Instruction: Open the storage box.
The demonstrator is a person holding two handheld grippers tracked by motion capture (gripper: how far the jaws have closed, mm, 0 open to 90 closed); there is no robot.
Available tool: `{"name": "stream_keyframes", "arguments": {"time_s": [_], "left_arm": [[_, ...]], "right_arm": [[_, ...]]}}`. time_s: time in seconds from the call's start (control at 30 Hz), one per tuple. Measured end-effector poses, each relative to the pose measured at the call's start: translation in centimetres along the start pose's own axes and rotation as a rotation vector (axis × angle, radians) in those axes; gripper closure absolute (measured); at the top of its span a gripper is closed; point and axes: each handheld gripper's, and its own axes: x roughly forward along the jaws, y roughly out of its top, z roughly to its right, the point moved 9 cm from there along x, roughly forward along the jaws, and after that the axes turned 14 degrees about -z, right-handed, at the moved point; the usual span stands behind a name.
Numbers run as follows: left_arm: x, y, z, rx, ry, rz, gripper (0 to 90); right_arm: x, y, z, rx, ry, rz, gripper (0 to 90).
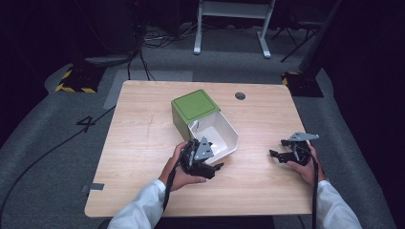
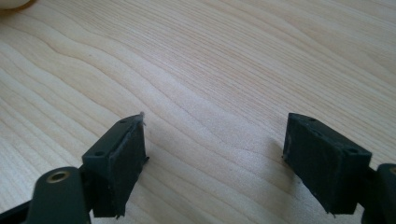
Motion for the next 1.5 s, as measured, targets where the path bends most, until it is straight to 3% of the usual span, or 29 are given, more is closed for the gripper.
{"name": "stream_keyframes", "arguments": {"time_s": [0.3,0.47,0.6,0.9,1.13,1.3,1.5], "left_arm": [[-2.1,0.2,-0.8,0.006,0.029,0.033,19.2],[-3.7,-0.4,-1.8,0.018,0.076,0.039,16.4],[-4.6,-1.5,-2.8,0.019,0.122,0.016,16.5],[-5.9,-5.1,-4.9,0.001,0.235,-0.047,16.7],[-5.5,-9.3,-6.1,-0.046,0.232,-0.109,17.5],[-4.7,-13.3,-7.2,-0.092,0.235,-0.195,17.9],[-4.6,-16.6,-8.4,-0.134,0.251,-0.251,17.8]], "right_arm": [[0.0,0.0,0.0,0.001,0.0,0.0,20.9],[0.0,0.0,0.0,0.0,0.0,0.0,20.9],[0.0,0.0,0.0,0.0,0.0,0.0,20.9],[0.0,-0.1,0.0,0.001,0.0,0.0,20.9],[-0.1,-0.1,0.0,0.003,0.0,0.0,20.9],[-0.1,-0.1,0.0,0.003,0.001,0.0,20.9],[-0.1,-0.2,0.0,0.003,0.0,0.0,20.9]]}}
